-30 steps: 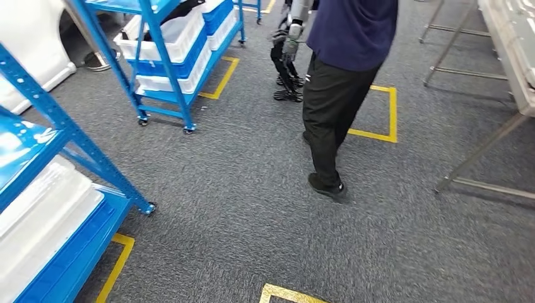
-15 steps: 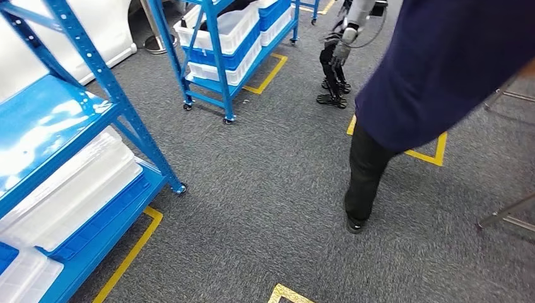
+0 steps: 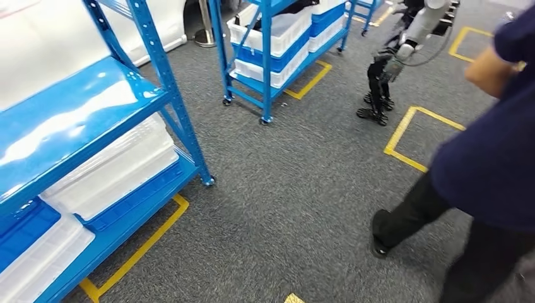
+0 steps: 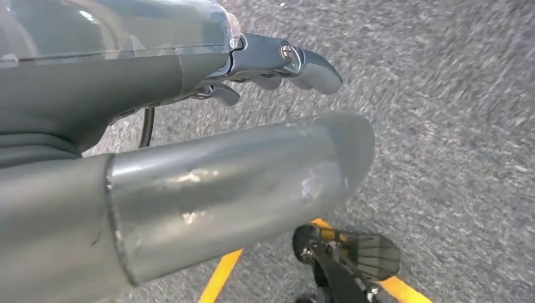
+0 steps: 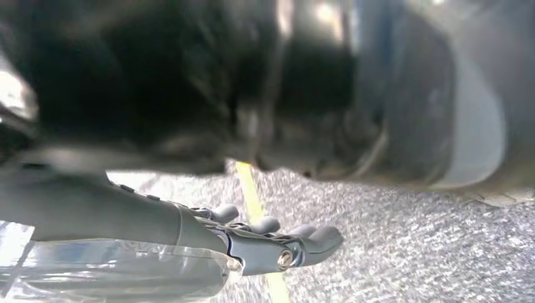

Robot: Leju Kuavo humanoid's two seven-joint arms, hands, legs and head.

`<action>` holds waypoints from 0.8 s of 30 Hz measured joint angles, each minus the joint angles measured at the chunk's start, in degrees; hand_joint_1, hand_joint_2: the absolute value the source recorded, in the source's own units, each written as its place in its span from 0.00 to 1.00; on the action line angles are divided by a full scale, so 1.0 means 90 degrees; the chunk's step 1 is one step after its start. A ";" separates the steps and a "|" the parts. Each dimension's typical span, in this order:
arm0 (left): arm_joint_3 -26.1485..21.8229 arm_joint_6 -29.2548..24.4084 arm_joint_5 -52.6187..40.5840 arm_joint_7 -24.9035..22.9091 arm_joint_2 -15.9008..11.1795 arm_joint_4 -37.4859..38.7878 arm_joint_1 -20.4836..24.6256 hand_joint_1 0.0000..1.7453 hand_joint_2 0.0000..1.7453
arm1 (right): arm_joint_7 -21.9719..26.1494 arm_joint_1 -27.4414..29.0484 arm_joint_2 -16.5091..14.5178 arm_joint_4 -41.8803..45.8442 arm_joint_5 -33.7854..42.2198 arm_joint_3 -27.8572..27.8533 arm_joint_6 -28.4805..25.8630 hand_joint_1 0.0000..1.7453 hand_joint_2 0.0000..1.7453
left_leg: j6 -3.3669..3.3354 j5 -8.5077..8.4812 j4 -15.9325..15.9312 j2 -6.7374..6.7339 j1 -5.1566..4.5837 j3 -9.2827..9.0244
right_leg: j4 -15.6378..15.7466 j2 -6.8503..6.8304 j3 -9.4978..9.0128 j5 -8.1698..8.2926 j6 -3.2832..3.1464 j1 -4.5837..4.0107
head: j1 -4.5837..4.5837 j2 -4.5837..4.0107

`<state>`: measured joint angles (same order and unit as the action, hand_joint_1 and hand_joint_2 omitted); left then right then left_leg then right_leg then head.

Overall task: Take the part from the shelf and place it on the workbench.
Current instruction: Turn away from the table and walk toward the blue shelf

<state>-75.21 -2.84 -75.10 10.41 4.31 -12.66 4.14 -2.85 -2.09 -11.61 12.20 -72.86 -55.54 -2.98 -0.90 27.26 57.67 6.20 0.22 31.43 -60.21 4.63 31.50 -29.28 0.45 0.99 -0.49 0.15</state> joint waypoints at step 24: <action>0.0000 0.0000 -0.0039 -0.0042 -0.0012 0.0000 -0.0013 0.00 0.00 | -0.0001 -0.0015 0.0023 -0.0002 -0.0053 -0.0002 0.0053 0.00 0.00 | -0.0090 -0.0103 -0.0215 -0.0529 0.0034 -0.0101 | -0.1489 -0.0542 0.0554 -0.0929 0.0029 -0.0033 | 0.0005 0.0000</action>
<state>-75.21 -2.84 -75.45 10.03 4.20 -12.66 4.03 -2.86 -2.22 -11.40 12.17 -73.33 -55.56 -2.50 -1.71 26.33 55.73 1.44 0.52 30.52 -73.61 -0.24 36.49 -37.64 0.71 0.70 -0.44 0.15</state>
